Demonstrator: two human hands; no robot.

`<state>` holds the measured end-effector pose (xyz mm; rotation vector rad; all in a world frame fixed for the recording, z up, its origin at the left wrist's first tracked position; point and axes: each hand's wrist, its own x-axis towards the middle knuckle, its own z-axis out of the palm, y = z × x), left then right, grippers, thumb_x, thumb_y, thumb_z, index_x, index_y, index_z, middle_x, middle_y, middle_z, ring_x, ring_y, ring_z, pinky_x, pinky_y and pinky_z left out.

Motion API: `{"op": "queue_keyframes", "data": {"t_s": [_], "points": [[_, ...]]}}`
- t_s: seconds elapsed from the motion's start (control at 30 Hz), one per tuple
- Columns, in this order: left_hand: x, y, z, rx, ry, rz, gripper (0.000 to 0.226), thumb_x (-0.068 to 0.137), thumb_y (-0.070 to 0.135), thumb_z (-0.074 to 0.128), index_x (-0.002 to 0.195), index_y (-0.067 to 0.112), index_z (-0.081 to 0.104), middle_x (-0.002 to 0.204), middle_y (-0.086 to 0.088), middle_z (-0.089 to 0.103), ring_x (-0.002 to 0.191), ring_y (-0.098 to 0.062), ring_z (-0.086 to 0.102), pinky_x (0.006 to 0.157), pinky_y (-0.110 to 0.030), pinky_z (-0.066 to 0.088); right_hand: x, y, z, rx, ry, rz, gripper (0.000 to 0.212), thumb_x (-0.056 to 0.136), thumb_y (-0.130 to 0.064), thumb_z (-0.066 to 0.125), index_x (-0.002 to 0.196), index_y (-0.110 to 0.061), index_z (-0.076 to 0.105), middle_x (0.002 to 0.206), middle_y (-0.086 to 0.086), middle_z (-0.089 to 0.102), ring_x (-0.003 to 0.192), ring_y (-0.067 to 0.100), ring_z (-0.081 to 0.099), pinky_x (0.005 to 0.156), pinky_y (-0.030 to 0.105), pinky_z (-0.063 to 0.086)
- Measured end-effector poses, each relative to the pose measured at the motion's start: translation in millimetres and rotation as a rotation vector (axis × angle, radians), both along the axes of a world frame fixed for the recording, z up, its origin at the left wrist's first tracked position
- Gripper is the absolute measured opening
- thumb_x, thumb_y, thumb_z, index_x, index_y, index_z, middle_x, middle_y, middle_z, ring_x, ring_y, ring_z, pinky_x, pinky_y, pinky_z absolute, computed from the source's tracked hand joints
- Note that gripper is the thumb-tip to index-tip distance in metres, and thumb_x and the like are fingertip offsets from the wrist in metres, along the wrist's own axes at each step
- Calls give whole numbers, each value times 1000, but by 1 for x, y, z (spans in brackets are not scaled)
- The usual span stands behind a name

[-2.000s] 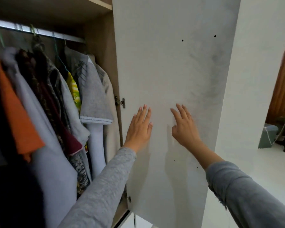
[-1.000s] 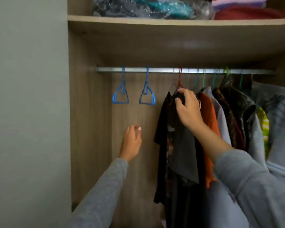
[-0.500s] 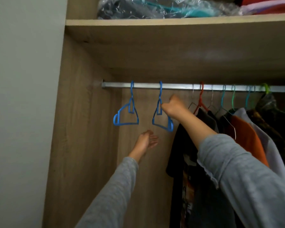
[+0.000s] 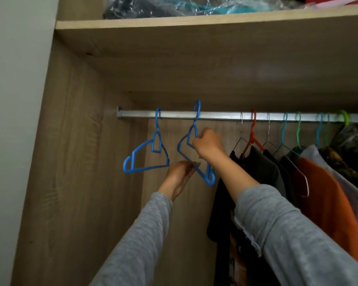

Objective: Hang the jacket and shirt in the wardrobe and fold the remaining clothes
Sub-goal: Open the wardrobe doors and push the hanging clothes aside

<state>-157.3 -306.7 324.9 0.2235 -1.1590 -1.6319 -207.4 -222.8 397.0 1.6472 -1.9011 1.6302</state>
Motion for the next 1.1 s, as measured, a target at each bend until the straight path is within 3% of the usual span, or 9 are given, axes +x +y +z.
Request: {"op": "queue_keyframes", "data": {"t_s": [0.1,0.2,0.3,0.4,0.5,0.73,0.8,0.93,1.1], "points": [[1,2,1,-38,4,14,23,92,-10,40,78,-4,57,78,-13,62,72,-14,64,65,-16,56,0,9,-6,-75,-12,26,7,89,-11,47,95,-9,47,92,9,51,64,17,49,47,27,38],[3,7,-6,-62,-36,0,20,92,-12,38,87,-4,55,81,-13,60,65,-12,66,70,-20,56,-2,16,-16,-68,10,11,10,89,-16,49,96,-10,46,87,7,51,63,15,47,47,26,33],[5,9,-17,-52,-84,-8,26,90,-17,35,110,-8,50,95,-16,59,79,-18,63,83,-28,49,-2,24,-25,65,37,-10,12,86,-20,48,92,-9,48,86,9,56,67,19,53,51,26,39],[10,14,-34,-35,-139,-2,30,89,-19,37,115,-11,49,104,-22,59,81,-22,62,70,-24,57,3,41,-36,271,31,-29,11,88,-18,47,90,-7,49,74,7,55,62,20,55,50,26,44],[18,22,-54,-34,-202,-2,32,88,-18,40,118,-14,50,113,-28,58,82,-23,63,62,-18,57,10,63,-54,452,-64,26,17,90,-10,45,74,-6,50,63,8,55,54,18,54,52,28,49],[49,62,-119,-12,-279,-17,21,90,-15,43,94,-1,57,83,-11,65,65,-14,67,65,-19,55,22,92,-121,510,-154,40,14,91,-8,46,78,-10,51,77,11,62,58,16,57,49,26,50],[58,73,-140,18,-304,7,20,90,-16,43,95,-1,56,78,-8,66,58,-11,66,61,-17,55,25,100,-145,516,-155,71,12,93,-10,45,85,-10,53,76,10,63,58,15,58,51,25,51],[77,104,-177,120,-390,48,21,88,-18,43,88,1,51,79,-10,57,42,-5,62,50,-16,53,36,120,-190,497,-198,65,24,96,-14,46,73,-16,48,67,4,59,60,18,57,54,27,50],[100,142,-197,177,-440,41,15,96,4,45,109,9,38,78,-7,57,44,-6,63,45,-17,51,50,155,-225,380,-213,30,29,96,-18,47,67,-18,40,70,6,55,57,21,59,56,30,51]]}}
